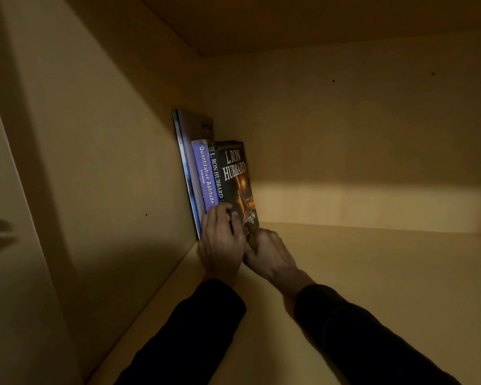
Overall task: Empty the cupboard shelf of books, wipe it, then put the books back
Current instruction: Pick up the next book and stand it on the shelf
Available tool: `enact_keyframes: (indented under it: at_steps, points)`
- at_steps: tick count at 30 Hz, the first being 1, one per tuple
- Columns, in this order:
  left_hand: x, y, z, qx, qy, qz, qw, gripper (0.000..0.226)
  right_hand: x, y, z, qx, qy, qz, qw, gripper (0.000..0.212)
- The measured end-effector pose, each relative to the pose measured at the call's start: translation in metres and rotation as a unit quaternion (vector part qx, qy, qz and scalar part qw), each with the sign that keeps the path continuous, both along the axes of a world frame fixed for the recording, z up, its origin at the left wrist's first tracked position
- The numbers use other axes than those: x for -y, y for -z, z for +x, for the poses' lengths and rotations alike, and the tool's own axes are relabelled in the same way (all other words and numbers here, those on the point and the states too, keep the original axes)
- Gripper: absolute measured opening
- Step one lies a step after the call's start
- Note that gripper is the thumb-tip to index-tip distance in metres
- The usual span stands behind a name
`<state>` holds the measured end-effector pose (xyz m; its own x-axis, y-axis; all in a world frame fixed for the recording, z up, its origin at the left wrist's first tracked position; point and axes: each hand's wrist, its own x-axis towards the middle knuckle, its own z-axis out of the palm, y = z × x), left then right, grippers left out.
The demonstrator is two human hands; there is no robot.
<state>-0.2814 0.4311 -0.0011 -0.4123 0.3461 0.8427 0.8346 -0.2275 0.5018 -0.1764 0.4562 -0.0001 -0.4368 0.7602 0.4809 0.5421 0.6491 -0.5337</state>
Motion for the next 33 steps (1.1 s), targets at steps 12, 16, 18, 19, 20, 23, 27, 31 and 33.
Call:
enact_keyframes:
  at_steps: [12, 16, 18, 19, 20, 23, 27, 31, 33]
  points:
    - [0.004, 0.002, 0.014, -0.012, 0.023, -0.084, 0.996, 0.016, 0.023, -0.002, 0.024, 0.025, 0.063, 0.026, 0.997, 0.035]
    - [0.016, 0.001, 0.027, -0.012, 0.03, -0.093, 0.995, 0.02, 0.039, -0.004, 0.045, 0.013, 0.089, 0.013, 0.996, 0.041]
    - [0.026, 0.0, 0.037, -0.015, 0.037, -0.105, 0.994, 0.022, 0.046, -0.004, 0.058, 0.021, 0.096, 0.01, 0.995, 0.044]
    - [0.031, 0.0, 0.042, -0.019, 0.042, -0.11, 0.993, 0.023, 0.049, -0.004, 0.066, 0.027, 0.098, 0.011, 0.995, 0.045]
    - [0.036, 0.0, 0.048, -0.025, 0.046, -0.115, 0.992, 0.024, 0.052, -0.004, 0.075, 0.032, 0.101, 0.012, 0.994, 0.046]
    - [0.053, 0.001, 0.067, -0.045, 0.038, -0.129, 0.99, 0.03, 0.063, -0.007, 0.102, 0.038, 0.113, 0.016, 0.993, 0.048]
    - [0.079, -0.002, 0.094, -0.058, 0.044, -0.138, 0.988, 0.03, 0.082, -0.008, 0.135, 0.052, 0.124, 0.034, 0.99, 0.048]
    - [0.101, -0.003, 0.118, -0.071, 0.059, -0.158, 0.983, 0.031, 0.103, -0.01, 0.161, 0.064, 0.117, 0.037, 0.99, 0.045]
    - [0.111, -0.004, 0.133, -0.087, 0.074, -0.172, 0.978, 0.031, 0.114, -0.01, 0.174, 0.066, 0.117, 0.04, 0.99, 0.044]
